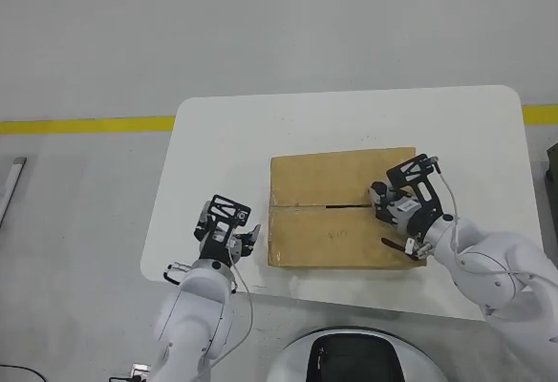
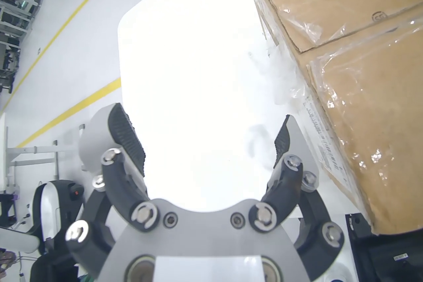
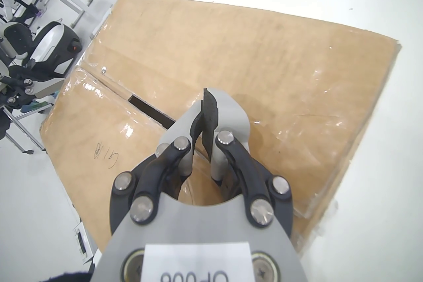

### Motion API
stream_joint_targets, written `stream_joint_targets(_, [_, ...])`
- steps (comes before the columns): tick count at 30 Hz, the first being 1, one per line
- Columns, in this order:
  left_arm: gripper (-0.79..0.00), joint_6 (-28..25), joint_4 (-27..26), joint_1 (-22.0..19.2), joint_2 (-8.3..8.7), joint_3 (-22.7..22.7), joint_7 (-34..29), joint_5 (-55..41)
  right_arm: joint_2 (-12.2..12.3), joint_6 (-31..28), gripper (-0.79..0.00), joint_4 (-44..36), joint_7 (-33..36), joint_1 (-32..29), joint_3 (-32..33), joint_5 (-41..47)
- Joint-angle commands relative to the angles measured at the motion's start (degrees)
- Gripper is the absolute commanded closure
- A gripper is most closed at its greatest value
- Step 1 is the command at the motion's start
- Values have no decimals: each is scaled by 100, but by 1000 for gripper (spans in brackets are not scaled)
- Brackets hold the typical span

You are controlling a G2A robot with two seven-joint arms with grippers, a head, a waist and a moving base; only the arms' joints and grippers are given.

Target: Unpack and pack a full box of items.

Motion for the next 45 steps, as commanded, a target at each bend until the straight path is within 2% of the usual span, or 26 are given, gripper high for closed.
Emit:
stream_joint_targets(1, [-785,-95,94,-2,2,75,115,96,-7,-3,0,3,-4,7,2,9])
stream_joint_targets(12, [-785,-23,497,-156,-41,362,316,262,-44,8,0,23,12,22,33,43])
stream_joint_targets(21, [-785,491,714,-465,-130,457,352,-46,-78,-27,0,51,42,93,0,46])
stream_joint_targets(45, [-785,1333,596,-460,-232,300,671,0,-146,-33,0,41,101,82,-4,-11])
